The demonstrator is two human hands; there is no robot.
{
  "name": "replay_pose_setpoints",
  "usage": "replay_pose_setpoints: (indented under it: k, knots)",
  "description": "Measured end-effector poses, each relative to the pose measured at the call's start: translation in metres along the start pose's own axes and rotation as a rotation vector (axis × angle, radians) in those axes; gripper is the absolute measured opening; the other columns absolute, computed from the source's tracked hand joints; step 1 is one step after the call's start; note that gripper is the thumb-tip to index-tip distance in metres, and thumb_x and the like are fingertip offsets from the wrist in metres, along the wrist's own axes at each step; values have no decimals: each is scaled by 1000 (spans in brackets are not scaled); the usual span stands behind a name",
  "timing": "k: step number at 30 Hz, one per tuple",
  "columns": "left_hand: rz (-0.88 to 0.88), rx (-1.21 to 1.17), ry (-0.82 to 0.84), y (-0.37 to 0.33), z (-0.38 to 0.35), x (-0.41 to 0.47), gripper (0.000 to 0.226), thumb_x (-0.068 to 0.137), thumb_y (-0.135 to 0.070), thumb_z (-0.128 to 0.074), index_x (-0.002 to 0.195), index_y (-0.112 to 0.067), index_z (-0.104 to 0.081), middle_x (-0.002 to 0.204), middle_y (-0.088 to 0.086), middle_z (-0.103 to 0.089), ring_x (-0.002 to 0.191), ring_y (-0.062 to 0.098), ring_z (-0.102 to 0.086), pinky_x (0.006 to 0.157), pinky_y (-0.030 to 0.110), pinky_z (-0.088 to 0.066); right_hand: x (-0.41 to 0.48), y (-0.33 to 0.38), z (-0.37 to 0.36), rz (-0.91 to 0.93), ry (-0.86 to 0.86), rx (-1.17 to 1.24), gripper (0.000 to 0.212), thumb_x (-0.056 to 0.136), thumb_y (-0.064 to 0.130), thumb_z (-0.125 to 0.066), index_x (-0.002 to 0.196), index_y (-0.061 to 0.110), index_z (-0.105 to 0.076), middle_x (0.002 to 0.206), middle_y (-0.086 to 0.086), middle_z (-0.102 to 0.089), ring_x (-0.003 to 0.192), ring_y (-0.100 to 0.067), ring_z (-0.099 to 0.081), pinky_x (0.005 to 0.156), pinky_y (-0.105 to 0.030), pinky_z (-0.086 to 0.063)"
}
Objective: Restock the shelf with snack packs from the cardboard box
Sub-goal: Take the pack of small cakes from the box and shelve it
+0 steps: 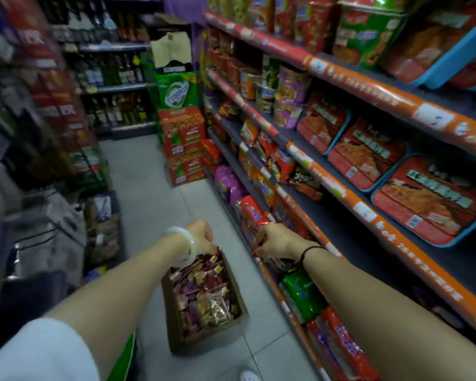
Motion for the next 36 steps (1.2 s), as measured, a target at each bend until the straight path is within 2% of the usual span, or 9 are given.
replay_pose_setpoints:
  k: [2,5,8,12,18,21,24,31,36]
  knots:
    - [42,2,-6,11,-1,5,30,74,-22,-75,99,-9,-65,93,7,-62,87,24,-59,85,35,-52,18,3,-4,19,44,3,23,80,23,-73,80,13,-52,68,3,-54,57,-10,-55,45,-19,-33]
    - [100,0,3,23,-3,16,25,78,-25,-72,98,-12,-65,91,4,-60,86,23,-60,81,32,-52,44,5,-8,59,92,-15,18,82,22,-72,86,12,-58,82,0,-59,63,-10,-56,53,-20,-43]
    - [167,-38,7,34,-10,30,29,77,-26,-72,102,-12,-65,93,2,-62,91,22,-63,85,36,-54,70,4,-14,83,146,-14,34,83,22,-71,112,6,-61,106,-9,-65,77,-17,-64,75,-32,-56]
    - [228,-91,-22,45,-21,49,31,77,-28,-72,103,-12,-64,95,1,-62,91,20,-62,83,33,-53,104,2,-23,115,178,-22,36,82,24,-70,112,7,-60,104,-11,-65,92,-25,-65,85,-43,-55]
    - [281,-165,-11,68,-46,71,27,79,-24,-71,101,-9,-67,105,4,-67,91,20,-63,80,32,-52,140,0,-50,125,265,-22,35,81,20,-68,110,4,-60,103,-16,-65,93,-31,-66,83,-49,-56]
    - [295,-172,11,82,-55,82,17,78,-25,-70,88,-11,-67,89,7,-66,80,21,-62,72,32,-51,158,-1,-67,123,303,-37,34,82,17,-67,112,4,-59,103,-14,-66,95,-29,-65,86,-44,-55]
    - [301,-192,29,99,-65,96,14,78,-23,-70,75,-14,-60,74,1,-57,62,12,-51,55,22,-40,178,-4,-88,112,326,-41,30,82,16,-67,108,4,-59,99,-15,-67,93,-29,-65,84,-46,-55]
    - [354,-236,65,154,-110,134,17,81,-27,-69,82,-12,-61,73,-1,-53,64,12,-49,51,20,-36,229,-23,-148,69,339,-53,25,83,18,-68,103,6,-61,96,-14,-68,91,-28,-65,81,-41,-55]
    - [390,-252,120,192,-160,164,20,81,-29,-69,88,-12,-61,87,5,-59,80,20,-55,76,35,-50,266,-45,-204,54,375,-69,35,84,21,-67,115,6,-58,109,-13,-65,97,-28,-63,84,-38,-54]
Point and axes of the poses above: each hand's wrist, its own x-axis towards the middle knuckle, its own z-axis out of the back of the hand, y = z × x, the point moved 5 cm from there along x, towards the middle knuckle
